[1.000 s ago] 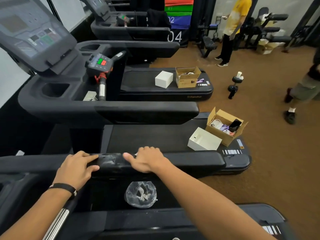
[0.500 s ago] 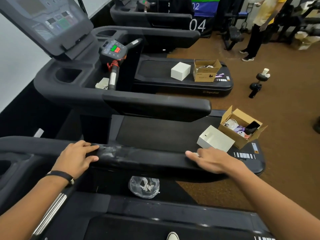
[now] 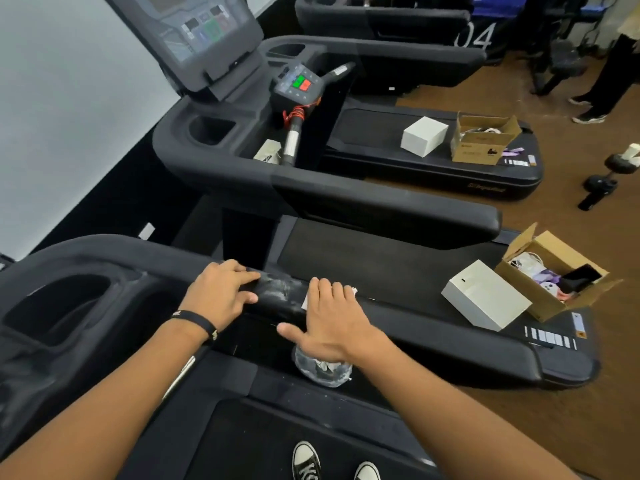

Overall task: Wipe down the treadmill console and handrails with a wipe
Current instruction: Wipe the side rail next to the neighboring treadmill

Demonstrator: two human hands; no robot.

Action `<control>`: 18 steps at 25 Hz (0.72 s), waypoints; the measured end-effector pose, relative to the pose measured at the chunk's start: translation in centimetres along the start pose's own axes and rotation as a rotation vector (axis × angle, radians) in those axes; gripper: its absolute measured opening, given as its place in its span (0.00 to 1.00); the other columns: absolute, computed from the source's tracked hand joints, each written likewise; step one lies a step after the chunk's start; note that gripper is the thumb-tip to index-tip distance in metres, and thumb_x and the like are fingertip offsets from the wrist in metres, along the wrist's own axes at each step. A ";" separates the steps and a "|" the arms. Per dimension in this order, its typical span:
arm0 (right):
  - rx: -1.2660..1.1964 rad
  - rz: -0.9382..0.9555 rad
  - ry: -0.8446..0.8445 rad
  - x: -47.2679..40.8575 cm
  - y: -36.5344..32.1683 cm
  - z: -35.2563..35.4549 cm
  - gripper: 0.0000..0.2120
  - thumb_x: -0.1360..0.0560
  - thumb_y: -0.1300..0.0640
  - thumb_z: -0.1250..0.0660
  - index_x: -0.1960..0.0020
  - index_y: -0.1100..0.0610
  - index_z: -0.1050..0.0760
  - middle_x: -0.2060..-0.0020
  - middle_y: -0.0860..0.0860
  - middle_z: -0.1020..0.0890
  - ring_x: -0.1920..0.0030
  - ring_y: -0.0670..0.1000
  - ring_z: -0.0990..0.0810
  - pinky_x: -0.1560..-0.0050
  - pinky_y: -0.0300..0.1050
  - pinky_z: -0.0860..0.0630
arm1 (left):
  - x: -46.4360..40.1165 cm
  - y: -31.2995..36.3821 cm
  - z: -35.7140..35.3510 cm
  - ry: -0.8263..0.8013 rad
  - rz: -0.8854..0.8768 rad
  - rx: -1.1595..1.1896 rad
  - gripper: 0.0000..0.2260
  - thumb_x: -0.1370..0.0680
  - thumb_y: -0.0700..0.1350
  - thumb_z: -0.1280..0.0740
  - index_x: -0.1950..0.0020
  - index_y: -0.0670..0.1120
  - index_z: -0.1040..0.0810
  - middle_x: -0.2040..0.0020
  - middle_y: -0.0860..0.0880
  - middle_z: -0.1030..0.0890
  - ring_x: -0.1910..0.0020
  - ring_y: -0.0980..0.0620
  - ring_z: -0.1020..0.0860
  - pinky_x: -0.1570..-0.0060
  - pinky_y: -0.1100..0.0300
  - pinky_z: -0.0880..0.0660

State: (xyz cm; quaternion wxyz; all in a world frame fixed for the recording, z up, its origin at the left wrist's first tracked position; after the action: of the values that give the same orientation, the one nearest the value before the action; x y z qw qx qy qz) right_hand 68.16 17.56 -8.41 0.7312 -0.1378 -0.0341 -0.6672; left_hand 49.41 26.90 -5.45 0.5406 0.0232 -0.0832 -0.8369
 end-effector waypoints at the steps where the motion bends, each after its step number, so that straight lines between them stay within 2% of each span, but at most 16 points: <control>1: 0.016 0.024 0.043 0.4 -0.5 -0.5 0.50 0.25 0.26 0.57 0.23 0.68 0.47 0.29 0.64 0.35 0.31 0.65 0.35 0.28 0.60 0.40 | 0.2 -0.1 -0.1 0.003 -0.003 -0.008 0.19 0.25 0.52 0.29 0.35 0.54 0.23 0.40 0.52 0.23 0.40 0.47 0.27 0.45 0.50 0.26; 3: 0.006 0.096 0.126 2.6 0.5 -1.4 0.47 0.22 0.29 0.56 0.20 0.66 0.55 0.21 0.63 0.47 0.22 0.63 0.48 0.23 0.58 0.50 | 0.6 -0.4 -0.2 0.006 -0.023 -0.015 0.20 0.24 0.54 0.31 0.33 0.55 0.24 0.39 0.53 0.24 0.41 0.48 0.28 0.47 0.51 0.24; 5: 0.054 0.152 0.204 6.1 3.0 -2.1 0.43 0.19 0.31 0.54 0.19 0.63 0.56 0.19 0.59 0.53 0.19 0.59 0.56 0.23 0.57 0.54 | 0.6 -0.7 -0.3 -0.016 -0.067 -0.026 0.20 0.23 0.56 0.34 0.31 0.56 0.27 0.38 0.54 0.26 0.40 0.50 0.28 0.48 0.52 0.23; 9: 0.168 0.170 0.229 10.6 5.5 -2.9 0.40 0.19 0.34 0.48 0.19 0.62 0.49 0.19 0.57 0.48 0.19 0.58 0.49 0.26 0.57 0.46 | -0.6 -3.1 0.8 -0.017 -0.072 0.025 0.18 0.21 0.54 0.37 0.31 0.55 0.27 0.38 0.55 0.27 0.41 0.51 0.28 0.45 0.50 0.24; 14: 0.142 0.045 0.307 9.8 4.8 -2.8 0.38 0.18 0.39 0.46 0.19 0.60 0.52 0.19 0.55 0.49 0.19 0.54 0.51 0.25 0.53 0.49 | -1.1 -6.8 0.9 -0.053 0.040 0.023 0.22 0.23 0.59 0.35 0.31 0.52 0.28 0.38 0.52 0.29 0.39 0.47 0.31 0.44 0.48 0.25; 18: 0.211 0.009 0.285 9.8 5.2 -3.8 0.37 0.18 0.37 0.52 0.20 0.63 0.48 0.19 0.58 0.47 0.20 0.57 0.47 0.25 0.55 0.48 | -1.1 -6.9 0.6 -0.050 0.019 0.062 0.22 0.23 0.56 0.34 0.31 0.50 0.28 0.38 0.53 0.29 0.37 0.48 0.33 0.41 0.50 0.27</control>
State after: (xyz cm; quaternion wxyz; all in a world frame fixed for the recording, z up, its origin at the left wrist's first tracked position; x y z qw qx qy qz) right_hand 73.86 7.56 -10.56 0.7420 0.0353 0.0008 -0.6695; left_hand 43.56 30.77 -6.05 0.5453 0.0185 -0.1228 -0.8290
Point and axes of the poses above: each hand's wrist, its own x-axis away from the middle knuckle, its own z-axis out of the back of the hand, y = z × x, the point moved 4 cm from there along -x, towards the middle knuckle
